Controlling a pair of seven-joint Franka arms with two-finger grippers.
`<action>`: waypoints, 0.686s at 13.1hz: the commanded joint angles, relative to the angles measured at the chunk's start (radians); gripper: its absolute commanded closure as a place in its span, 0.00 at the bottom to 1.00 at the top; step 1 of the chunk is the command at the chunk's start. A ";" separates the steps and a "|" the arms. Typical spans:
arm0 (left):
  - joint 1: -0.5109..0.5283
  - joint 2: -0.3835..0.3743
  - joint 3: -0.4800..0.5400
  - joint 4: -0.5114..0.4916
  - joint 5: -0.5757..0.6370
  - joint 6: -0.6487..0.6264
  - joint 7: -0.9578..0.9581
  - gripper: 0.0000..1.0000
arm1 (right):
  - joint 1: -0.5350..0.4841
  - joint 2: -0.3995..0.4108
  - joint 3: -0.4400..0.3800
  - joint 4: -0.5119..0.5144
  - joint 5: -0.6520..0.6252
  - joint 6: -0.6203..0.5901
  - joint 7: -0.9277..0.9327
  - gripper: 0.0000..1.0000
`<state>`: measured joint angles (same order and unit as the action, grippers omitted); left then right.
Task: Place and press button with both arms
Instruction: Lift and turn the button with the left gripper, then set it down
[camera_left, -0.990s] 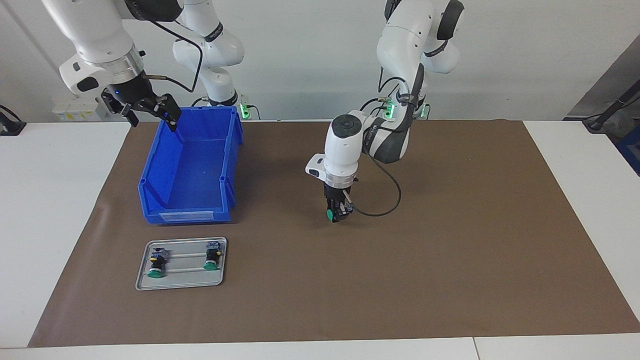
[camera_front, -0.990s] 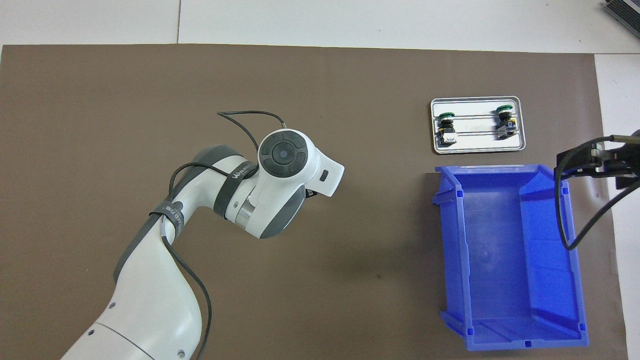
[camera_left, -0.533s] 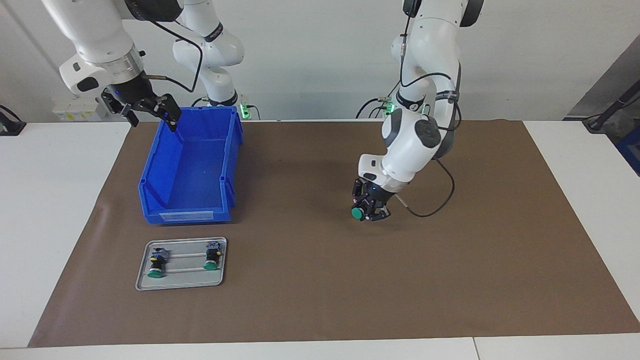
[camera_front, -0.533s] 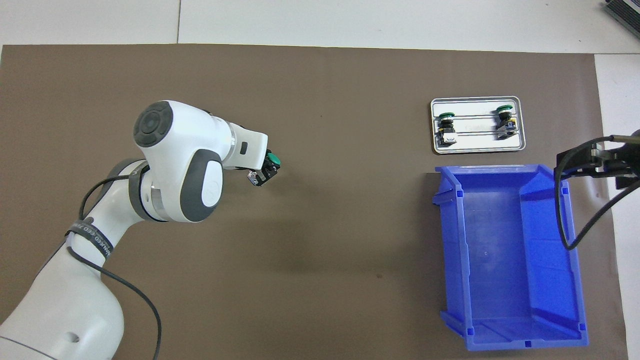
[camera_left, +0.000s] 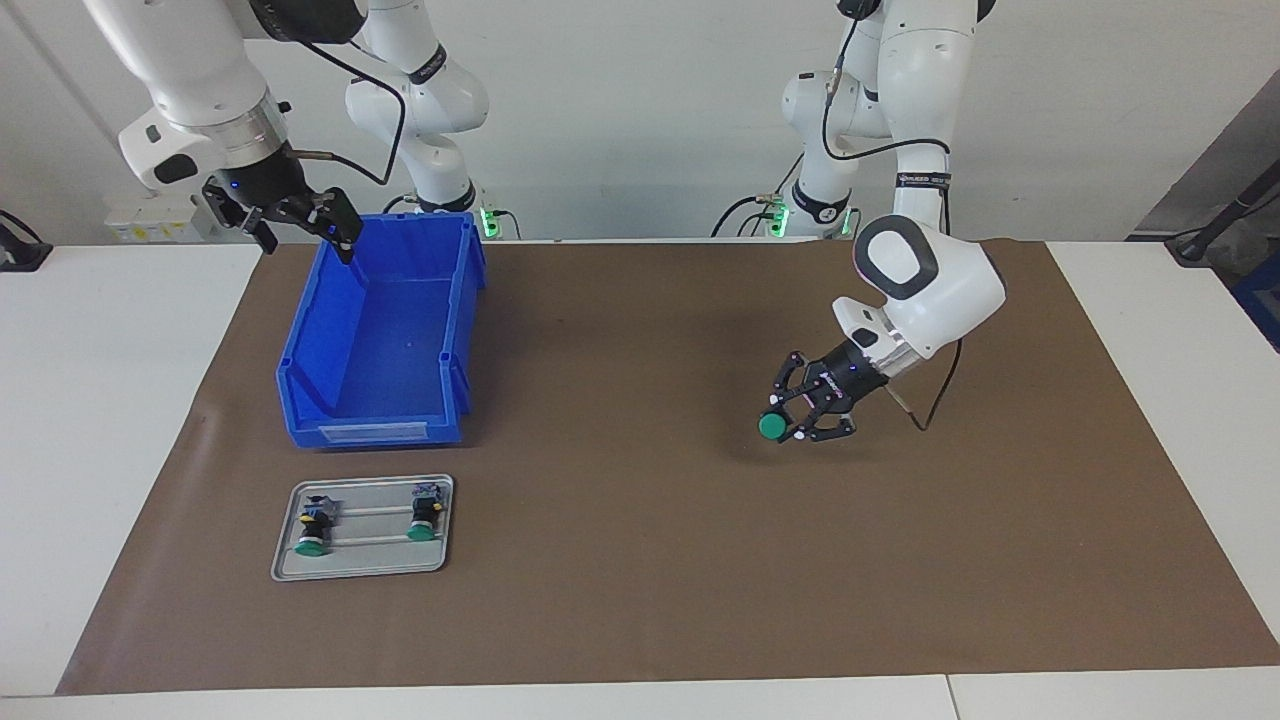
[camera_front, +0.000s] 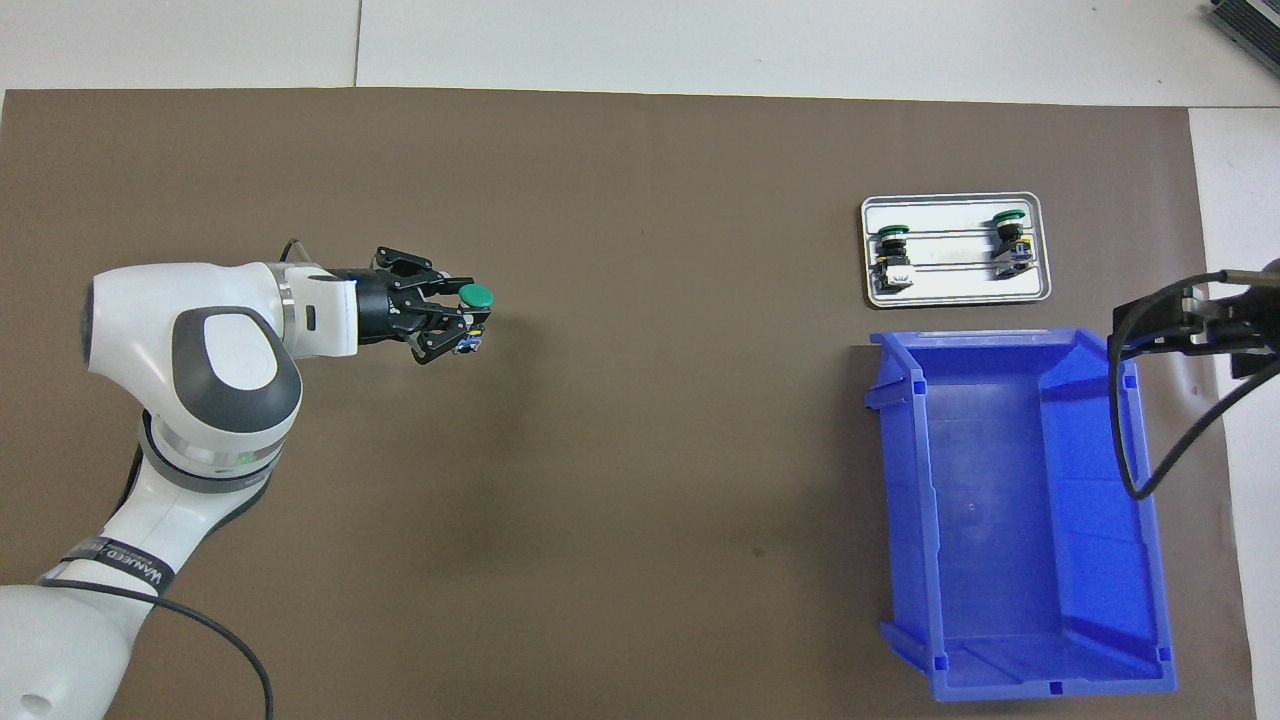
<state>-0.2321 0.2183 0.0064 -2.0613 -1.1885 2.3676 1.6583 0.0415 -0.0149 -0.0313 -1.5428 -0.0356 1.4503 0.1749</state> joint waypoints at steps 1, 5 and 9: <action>0.034 -0.085 -0.009 -0.137 -0.195 0.033 0.248 1.00 | 0.000 -0.014 -0.004 -0.017 0.019 0.010 0.015 0.00; 0.054 -0.125 -0.012 -0.267 -0.536 0.022 0.608 1.00 | 0.000 -0.014 -0.004 -0.019 0.017 0.010 0.015 0.00; 0.062 -0.138 -0.011 -0.365 -0.701 -0.060 0.835 1.00 | 0.000 -0.014 -0.004 -0.019 0.019 0.010 0.015 0.00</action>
<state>-0.1899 0.1244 -0.0007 -2.3503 -1.8300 2.3516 2.3884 0.0416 -0.0149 -0.0313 -1.5429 -0.0355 1.4503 0.1749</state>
